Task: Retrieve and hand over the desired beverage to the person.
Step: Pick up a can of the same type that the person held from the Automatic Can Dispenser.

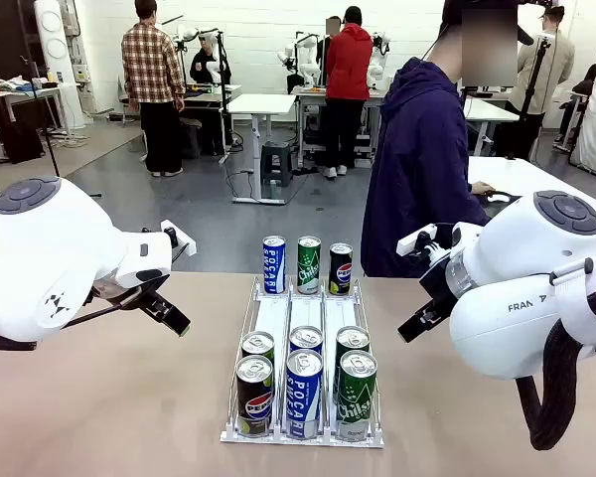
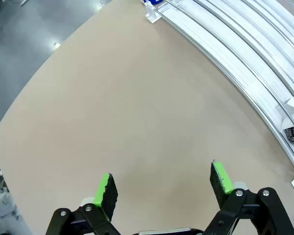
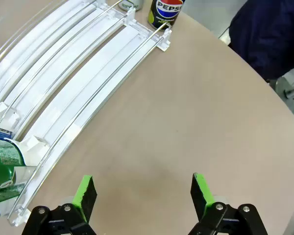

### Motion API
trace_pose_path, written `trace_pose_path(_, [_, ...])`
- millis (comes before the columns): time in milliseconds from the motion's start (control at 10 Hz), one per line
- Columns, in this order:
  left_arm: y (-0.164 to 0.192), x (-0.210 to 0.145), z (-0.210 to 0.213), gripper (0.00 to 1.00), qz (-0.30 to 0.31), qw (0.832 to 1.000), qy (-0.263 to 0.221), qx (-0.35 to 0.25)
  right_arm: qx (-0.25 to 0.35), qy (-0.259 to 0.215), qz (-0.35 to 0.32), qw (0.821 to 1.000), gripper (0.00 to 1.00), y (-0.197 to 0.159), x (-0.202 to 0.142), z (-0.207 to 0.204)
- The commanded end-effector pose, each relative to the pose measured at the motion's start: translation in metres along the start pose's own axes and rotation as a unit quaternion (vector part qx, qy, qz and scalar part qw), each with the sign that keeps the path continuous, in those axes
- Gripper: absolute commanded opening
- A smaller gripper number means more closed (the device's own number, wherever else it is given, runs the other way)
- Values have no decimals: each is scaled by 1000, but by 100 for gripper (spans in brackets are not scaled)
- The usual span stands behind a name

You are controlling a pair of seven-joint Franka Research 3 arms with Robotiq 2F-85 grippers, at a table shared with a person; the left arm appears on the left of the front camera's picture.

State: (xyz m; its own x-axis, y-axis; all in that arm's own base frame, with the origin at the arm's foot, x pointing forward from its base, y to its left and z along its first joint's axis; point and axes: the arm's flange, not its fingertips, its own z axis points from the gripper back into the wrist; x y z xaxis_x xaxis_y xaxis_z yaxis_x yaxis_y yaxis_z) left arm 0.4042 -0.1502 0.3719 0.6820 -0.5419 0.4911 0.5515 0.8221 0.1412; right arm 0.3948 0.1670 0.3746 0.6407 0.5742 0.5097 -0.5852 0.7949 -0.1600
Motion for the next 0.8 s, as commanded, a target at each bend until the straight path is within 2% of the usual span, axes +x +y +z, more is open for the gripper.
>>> trace_pose_path(0, [0, 0, 0, 100, 0, 1000, 0, 0, 0, 0, 0, 1000, 100, 0, 0, 0])
trace_pose_path(700, [0, 0, 0, 100, 0, 1000, 0, 0, 0, 0, 0, 1000, 100, 0, 0, 0])
